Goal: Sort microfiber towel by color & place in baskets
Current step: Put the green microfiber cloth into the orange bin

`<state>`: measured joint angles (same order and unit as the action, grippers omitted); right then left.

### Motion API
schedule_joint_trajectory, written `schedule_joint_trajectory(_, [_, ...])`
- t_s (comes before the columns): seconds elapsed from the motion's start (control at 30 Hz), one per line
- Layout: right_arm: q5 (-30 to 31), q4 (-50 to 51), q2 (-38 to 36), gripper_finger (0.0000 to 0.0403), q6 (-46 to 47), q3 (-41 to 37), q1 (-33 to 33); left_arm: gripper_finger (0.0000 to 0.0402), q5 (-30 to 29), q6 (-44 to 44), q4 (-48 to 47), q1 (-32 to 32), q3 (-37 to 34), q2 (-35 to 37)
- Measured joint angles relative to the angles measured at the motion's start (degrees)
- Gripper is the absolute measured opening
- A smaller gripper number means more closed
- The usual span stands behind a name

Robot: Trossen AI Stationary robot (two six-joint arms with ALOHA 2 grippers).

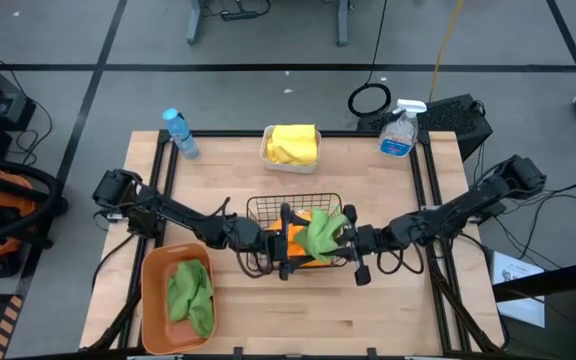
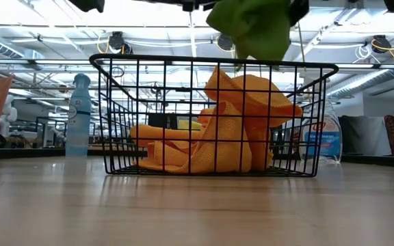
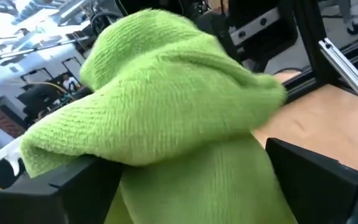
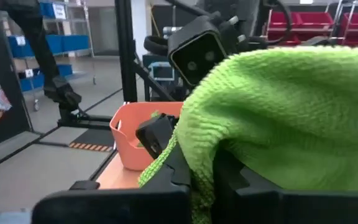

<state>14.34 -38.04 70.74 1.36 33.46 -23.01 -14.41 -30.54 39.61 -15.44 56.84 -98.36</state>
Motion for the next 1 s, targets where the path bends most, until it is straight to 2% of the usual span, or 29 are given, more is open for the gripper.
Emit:
schedule_joint_trajectory(0.1, [-1.0,2.9,1.6,0.0009,-0.5,2.8,0.0,0.0376,0.1,-1.3,-0.1,-0.1,0.7,-0.5])
schedule_joint_trajectory(0.2, [-1.0,5.7,3.0,0.0009,-0.6,4.4,0.0,0.0332,0.0,-1.7,0.0,-0.5,1.0,-0.5])
schedule_joint_trajectory(0.33, [-1.0,7.0,3.8,0.0009,-0.6,5.4,0.0,0.0234,-1.4,-4.6,-1.8,-1.6,1.0,-0.5])
schedule_joint_trajectory(0.5, [-0.1,7.3,3.8,0.0011,-0.5,5.4,-0.8,0.0092,-7.9,-6.4,-4.0,-2.7,1.0,-0.5])
schedule_joint_trajectory(0.6, [2.6,7.2,3.8,0.0032,1.0,5.4,-1.6,0.0029,-8.9,-7.5,-4.5,-3.2,1.0,0.3])
schedule_joint_trajectory(0.7, [5.5,9.2,3.7,0.0076,2.9,5.6,-2.8,0.0026,-12.0,-8.9,-6.8,-4.5,1.0,1.7])
schedule_joint_trajectory(0.83, [6.3,12.2,3.6,0.0146,4.0,5.4,-4.4,0.0039,-18.8,-8.7,-12.4,-7.2,1.0,5.2])
schedule_joint_trajectory(1.0, [6.6,13.9,3.5,0.0213,4.0,5.4,-5.9,0.0041,-28.1,-4.6,-23.6,-11.7,1.0,10.3])
